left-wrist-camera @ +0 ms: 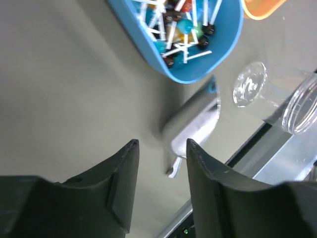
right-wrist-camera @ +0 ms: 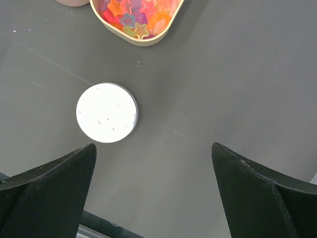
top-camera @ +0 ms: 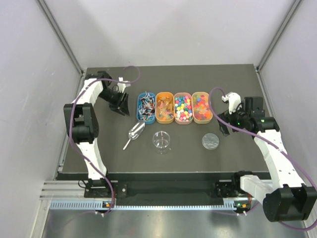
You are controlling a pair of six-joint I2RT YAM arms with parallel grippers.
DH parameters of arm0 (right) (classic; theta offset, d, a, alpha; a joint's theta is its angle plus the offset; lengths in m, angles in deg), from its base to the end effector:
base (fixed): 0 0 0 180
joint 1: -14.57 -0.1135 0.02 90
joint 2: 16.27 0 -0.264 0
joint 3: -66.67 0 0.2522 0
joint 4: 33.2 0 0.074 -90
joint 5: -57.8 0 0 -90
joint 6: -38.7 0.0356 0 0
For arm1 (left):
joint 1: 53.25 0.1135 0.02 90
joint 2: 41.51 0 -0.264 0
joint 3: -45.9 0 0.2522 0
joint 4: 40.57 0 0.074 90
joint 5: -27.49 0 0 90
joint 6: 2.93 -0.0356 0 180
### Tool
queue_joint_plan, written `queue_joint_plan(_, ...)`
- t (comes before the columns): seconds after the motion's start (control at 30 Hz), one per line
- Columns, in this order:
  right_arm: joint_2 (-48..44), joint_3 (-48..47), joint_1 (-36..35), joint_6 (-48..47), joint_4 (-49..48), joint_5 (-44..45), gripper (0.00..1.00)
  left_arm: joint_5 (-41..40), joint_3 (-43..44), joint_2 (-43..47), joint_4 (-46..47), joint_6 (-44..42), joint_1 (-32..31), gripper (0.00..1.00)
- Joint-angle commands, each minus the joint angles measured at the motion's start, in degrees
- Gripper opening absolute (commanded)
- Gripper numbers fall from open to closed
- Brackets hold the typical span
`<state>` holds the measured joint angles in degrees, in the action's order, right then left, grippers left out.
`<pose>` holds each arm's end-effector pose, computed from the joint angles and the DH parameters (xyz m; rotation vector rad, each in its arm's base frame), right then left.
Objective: Pack the candies
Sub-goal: Pick up the spatula from the center of the board.
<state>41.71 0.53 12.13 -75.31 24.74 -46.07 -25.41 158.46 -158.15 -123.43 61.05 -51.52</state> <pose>0.1992 0.0170 0.2902 -0.6550 2.3187 0.1227 0.3959 -0.0095 0.2293 0.6136 2.7322 -0.8943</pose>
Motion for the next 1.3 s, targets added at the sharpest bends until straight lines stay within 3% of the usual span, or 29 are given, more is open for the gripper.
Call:
queue_joint_plan(0.0,-0.41,0.17,0.59,-0.51,-1.38,-1.07,1.00,2.19,-3.17,1.94,-2.36,-3.68,-3.84,0.51)
queue_joint_plan(0.27,-1.11,0.70,1.21,-1.04,-1.12,-0.90,1.00,1.75,-9.32,3.53,1.07,-2.28,-7.45,0.51)
queue_joint_plan(0.47,-0.85,0.61,1.21,-1.13,-0.94,-0.90,1.00,-3.00,-11.00,1.07,4.06,0.27,-8.15,0.35)
queue_joint_plan(0.57,-1.02,0.70,1.29,-1.30,-0.94,-0.63,1.00,-4.14,-10.91,1.06,5.20,0.97,-8.15,0.33)
queue_joint_plan(0.63,-1.20,0.70,1.29,-1.22,-0.94,-0.72,1.00,-4.58,-10.65,1.06,6.16,1.76,-8.15,0.26)
queue_joint_plan(0.67,-1.29,0.70,1.29,-1.21,-0.94,-0.72,1.00,-4.93,-10.39,0.98,6.26,2.02,-8.15,0.04)
queue_joint_plan(0.7,-1.37,0.53,1.29,-1.21,-0.94,-0.72,1.00,-5.28,-10.04,1.06,6.43,2.81,-8.15,0.00)
queue_joint_plan(0.87,-2.25,-1.58,1.30,-2.09,0.37,-2.12,0.99,-8.70,-5.82,2.29,2.66,4.66,-7.72,0.00)
queue_joint_plan(1.03,-3.92,-5.80,0.59,-0.96,-5.50,-4.41,1.00,-13.19,-2.85,8.35,4.24,8.17,-7.01,0.00)
queue_joint_plan(1.17,-3.31,-9.31,-2.99,0.81,-11.47,-4.68,1.00,-12.85,8.57,7.48,1.61,17.28,-7.01,0.00)
queue_joint_plan(1.2,-4.18,-8.88,-4.14,0.37,-17.14,-3.28,1.00,-12.84,11.38,6.96,0.99,20.02,-7.01,0.00)
queue_joint_plan(1.27,-8.74,-6.08,-8.87,-2.34,-25.60,-0.74,1.00,-18.98,19.29,5.73,1.68,31.75,-7.19,0.00)
